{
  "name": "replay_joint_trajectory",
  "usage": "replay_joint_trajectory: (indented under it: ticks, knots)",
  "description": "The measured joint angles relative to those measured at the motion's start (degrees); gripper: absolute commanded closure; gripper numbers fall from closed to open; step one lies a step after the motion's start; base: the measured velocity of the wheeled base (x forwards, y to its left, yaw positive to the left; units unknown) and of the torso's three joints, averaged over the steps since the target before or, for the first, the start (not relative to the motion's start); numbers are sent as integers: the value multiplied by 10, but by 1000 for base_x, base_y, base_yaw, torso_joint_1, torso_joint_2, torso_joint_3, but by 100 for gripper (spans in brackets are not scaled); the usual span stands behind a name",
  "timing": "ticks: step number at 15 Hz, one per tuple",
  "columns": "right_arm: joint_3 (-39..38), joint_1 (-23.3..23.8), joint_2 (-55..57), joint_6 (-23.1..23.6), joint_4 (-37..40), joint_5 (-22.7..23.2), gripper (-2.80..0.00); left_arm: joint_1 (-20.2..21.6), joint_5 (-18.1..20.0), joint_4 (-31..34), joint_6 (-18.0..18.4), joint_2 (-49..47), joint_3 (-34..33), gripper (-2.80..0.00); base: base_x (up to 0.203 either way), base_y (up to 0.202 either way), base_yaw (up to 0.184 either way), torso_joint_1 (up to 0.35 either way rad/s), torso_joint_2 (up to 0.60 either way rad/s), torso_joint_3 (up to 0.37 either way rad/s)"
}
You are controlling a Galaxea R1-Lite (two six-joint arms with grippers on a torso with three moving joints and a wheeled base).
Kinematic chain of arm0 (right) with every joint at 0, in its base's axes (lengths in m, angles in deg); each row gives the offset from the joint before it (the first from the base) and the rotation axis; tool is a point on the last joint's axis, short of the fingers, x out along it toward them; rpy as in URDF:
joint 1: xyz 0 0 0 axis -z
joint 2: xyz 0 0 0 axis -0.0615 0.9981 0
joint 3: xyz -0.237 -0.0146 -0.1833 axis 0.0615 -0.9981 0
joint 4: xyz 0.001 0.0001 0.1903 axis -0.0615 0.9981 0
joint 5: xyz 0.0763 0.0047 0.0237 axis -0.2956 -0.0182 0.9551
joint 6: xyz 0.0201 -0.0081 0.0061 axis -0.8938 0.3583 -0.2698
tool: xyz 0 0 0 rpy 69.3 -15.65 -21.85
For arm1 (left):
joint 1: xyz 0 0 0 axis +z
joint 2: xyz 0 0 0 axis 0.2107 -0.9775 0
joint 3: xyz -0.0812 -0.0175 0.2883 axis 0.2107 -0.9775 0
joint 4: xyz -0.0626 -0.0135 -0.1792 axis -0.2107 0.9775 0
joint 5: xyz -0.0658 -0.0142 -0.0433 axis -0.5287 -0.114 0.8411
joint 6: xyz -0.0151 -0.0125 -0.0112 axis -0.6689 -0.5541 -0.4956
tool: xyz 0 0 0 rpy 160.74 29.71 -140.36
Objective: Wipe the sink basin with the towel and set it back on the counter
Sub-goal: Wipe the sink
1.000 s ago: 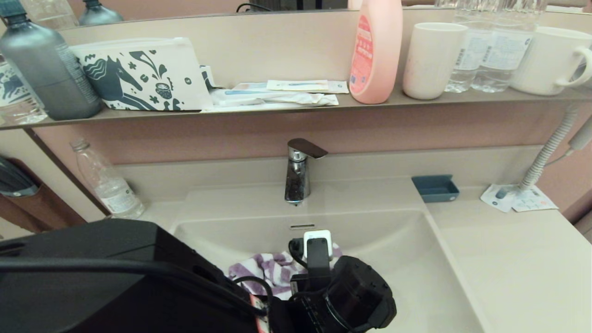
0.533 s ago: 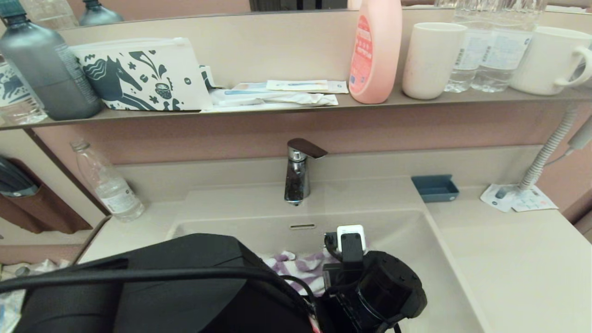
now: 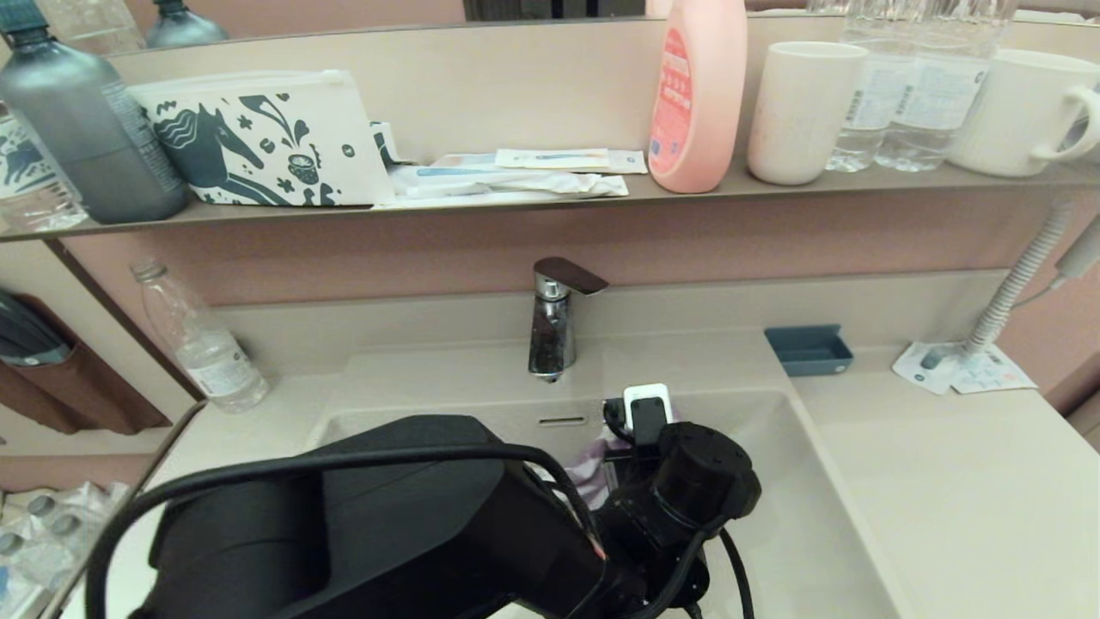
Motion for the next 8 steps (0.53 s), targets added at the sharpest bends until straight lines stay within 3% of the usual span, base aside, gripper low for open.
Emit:
replay_joint_trajectory:
  ticks: [5, 8]
  knots:
    - [0, 0, 0, 0, 0, 0, 0, 7, -17, -26, 23, -28, 8, 0, 0, 0, 0, 0, 0, 0]
    - [0, 0, 0, 0, 0, 0, 0, 14, -19, -59, 34, -23, -24, 0, 0, 0, 0, 0, 0, 0]
